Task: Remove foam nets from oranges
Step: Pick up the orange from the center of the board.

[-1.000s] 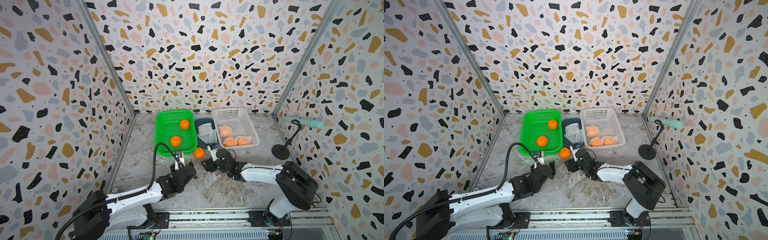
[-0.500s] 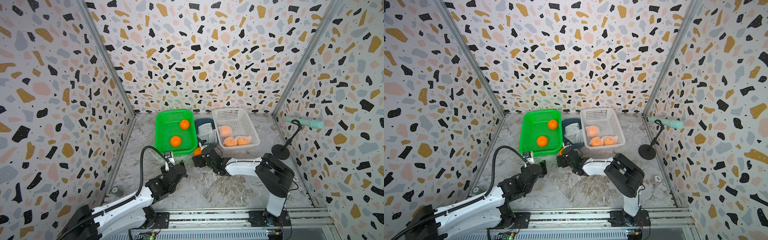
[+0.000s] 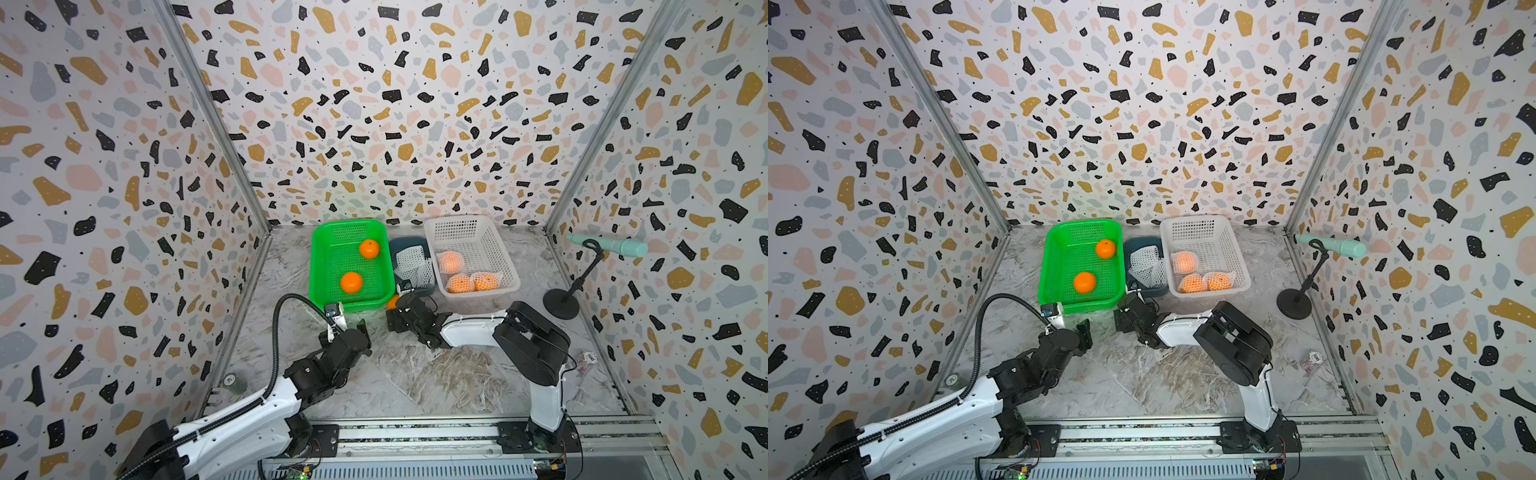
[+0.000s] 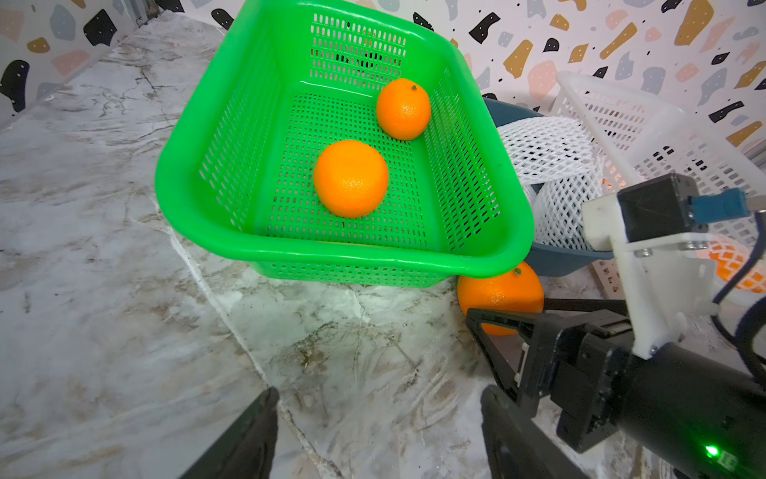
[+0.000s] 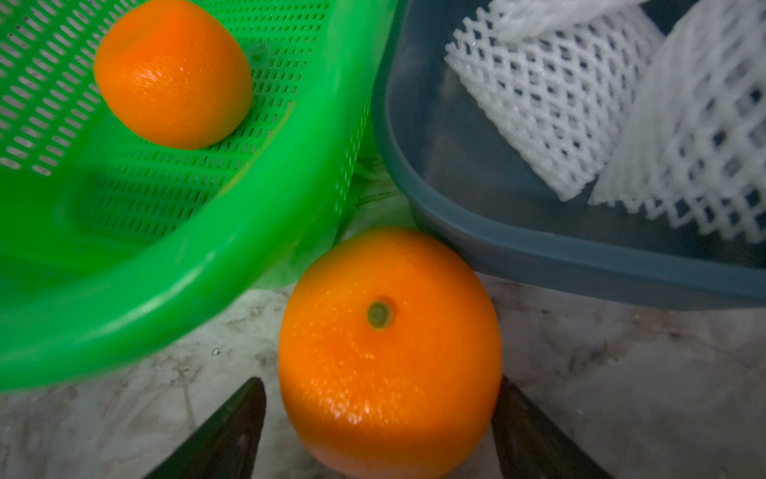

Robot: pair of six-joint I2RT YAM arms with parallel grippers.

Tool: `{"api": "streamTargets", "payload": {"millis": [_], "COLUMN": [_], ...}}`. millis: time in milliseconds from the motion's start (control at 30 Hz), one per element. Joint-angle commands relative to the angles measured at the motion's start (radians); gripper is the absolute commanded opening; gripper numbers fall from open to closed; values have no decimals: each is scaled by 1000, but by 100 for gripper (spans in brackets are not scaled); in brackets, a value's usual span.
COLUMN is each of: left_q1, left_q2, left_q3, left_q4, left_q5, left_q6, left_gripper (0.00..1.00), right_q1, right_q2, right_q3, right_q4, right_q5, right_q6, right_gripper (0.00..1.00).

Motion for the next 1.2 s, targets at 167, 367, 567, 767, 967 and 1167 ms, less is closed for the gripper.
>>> {"api": "streamTargets", "payload": {"millis": [167, 367, 567, 767, 967, 1167], "left_q1": [5, 6, 6, 6, 5, 5], "left_q2": [-15, -21, -27, -29, -32, -42], "left_q3": [-17, -14, -15, -13, -8, -10], "left_q4": [-7, -9, -15, -15, -16, -23], "left_q5": [6, 4, 3, 6, 10, 9], "left_q6": [7, 8, 11, 11, 10, 8], "left_gripper": [78, 78, 78, 78, 78, 78], "right_q1": [-2, 1, 23, 60, 76, 79], "right_q2": [-12, -39, -109, -170, -162, -153], "right_q3": [21, -8, -64, -117, -139, -145], "right_q4": [-10, -5, -8, -45, -54, -45], "right_q5": [11, -11, -2, 7, 8, 6], "right_q6": [-4, -2, -8, 4, 29, 24], "right_gripper": [70, 68, 68, 69, 70, 73]}}
